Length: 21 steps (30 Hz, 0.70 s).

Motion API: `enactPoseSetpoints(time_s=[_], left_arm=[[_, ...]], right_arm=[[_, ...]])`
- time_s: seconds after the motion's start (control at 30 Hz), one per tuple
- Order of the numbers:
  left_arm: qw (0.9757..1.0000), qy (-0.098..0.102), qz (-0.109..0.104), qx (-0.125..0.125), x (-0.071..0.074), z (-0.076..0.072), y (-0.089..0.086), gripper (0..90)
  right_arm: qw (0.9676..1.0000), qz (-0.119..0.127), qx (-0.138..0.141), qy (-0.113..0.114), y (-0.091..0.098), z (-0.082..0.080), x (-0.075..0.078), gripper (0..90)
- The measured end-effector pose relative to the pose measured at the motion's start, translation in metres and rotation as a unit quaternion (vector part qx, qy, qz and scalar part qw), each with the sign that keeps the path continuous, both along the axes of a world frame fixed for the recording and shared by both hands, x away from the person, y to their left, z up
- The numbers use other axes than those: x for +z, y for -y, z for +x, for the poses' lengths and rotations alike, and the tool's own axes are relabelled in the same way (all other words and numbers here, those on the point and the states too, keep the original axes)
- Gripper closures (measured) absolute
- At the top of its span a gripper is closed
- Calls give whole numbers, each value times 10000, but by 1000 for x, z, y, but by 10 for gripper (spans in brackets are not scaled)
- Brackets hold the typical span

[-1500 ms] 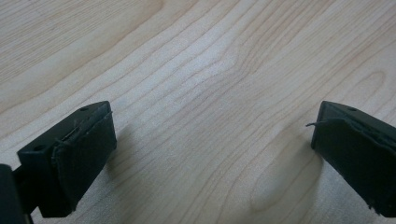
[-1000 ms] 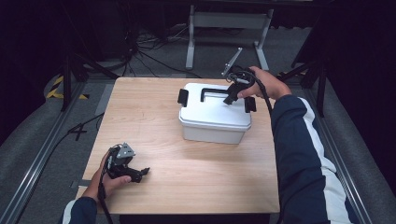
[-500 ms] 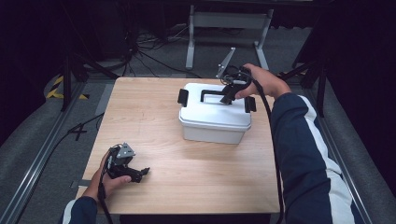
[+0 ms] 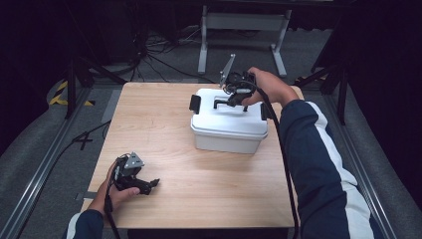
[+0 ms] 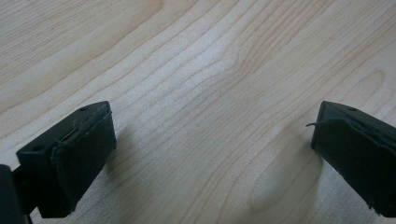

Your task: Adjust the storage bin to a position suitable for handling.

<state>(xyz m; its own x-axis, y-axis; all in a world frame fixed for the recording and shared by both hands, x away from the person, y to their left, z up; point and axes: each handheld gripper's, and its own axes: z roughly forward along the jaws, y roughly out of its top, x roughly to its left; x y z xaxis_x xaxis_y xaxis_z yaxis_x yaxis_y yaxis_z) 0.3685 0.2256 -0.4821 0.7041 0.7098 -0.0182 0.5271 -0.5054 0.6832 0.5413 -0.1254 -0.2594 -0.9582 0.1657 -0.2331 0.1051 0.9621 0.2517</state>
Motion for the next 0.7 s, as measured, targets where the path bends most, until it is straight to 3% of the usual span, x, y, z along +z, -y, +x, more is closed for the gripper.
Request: enactPoseSetpoints(time_s=[0.33,0.47,0.7], left_arm=[[10000,2,-7,-3,0,0,0,2],[10000,2,-7,-3,0,0,0,2],[10000,17,-14,5,0,0,0,3]], right_arm=[[9999,-22,54,130,3,-3,8,847],[9998,25,-19,192,5,-4,16,849],[9994,94,87,311,6,-14,32,849]])
